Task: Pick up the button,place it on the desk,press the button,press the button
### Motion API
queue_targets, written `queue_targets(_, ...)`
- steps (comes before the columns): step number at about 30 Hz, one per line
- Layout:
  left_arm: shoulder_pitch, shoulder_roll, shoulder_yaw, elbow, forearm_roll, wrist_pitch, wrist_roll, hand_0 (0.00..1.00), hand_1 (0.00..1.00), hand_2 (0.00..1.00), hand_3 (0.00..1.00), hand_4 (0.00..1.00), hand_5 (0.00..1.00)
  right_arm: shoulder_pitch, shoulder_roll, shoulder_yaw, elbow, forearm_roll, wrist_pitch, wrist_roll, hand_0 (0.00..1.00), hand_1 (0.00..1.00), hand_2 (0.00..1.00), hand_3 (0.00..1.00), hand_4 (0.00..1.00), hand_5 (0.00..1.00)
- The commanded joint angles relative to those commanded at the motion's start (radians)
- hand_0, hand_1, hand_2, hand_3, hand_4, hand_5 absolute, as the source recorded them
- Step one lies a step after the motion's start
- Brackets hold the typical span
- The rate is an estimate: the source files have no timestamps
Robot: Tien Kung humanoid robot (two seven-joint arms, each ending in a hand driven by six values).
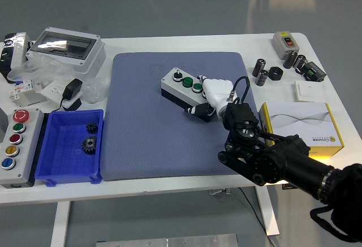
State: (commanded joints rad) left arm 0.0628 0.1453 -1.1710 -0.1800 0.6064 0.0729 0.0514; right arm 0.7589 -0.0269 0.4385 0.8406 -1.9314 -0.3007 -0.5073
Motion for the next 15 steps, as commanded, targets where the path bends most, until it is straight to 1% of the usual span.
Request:
queue_targets(3,0.001,0.0,0.003,0.0,-0.003,0.0,-0.002,0.661,0.63,0.62,0.708,0.751,0.183,0.0,0.0,-0.006,-0.002,-0.011,-0.01,-0.002,0.248,0.462,0.552,0.836,0.866,0.295)
queue_targets(4,0.002,0.0,0.004,0.0,-0.004,-0.001,-0.002,0.659,0.63,0.62,0.708,0.751,0.182,0.0,0.0,-0.009,-0.003,-0.016,-0.011,-0.003,0.167,0.376,0.452,0.708,0.494,0.219)
queue_targets(9,0.004,0.001,0.006,0.0,-0.006,-0.001,-0.007,0.659,0.63,0.62,0.708,0.751,0.182,-0.002,-0.001,-0.018,-0.002,-0.036,-0.004,-0.003,0.167,0.376,0.452,0.708,0.494,0.219)
queue_targets(10,0.004,0.0,0.006,0.0,-0.007,-0.001,-0.007,0.656,0.631,0.62,0.706,0.751,0.182,-0.003,-0.002,-0.017,0.001,-0.041,-0.004,-0.001,0.105,0.311,0.358,0.602,0.392,0.103)
queue_targets(13,0.005,-0.001,0.005,0.0,-0.005,0.0,-0.006,0.656,0.631,0.62,0.706,0.751,0.182,-0.004,-0.014,-0.014,0.025,-0.051,-0.004,0.013,0.105,0.311,0.358,0.602,0.392,0.103)
queue_targets(15,0.006,-0.002,0.004,0.0,-0.004,0.0,-0.006,0.656,0.631,0.62,0.706,0.751,0.182,-0.004,-0.031,-0.017,0.054,-0.047,-0.012,0.032,0.105,0.311,0.358,0.602,0.392,0.103)
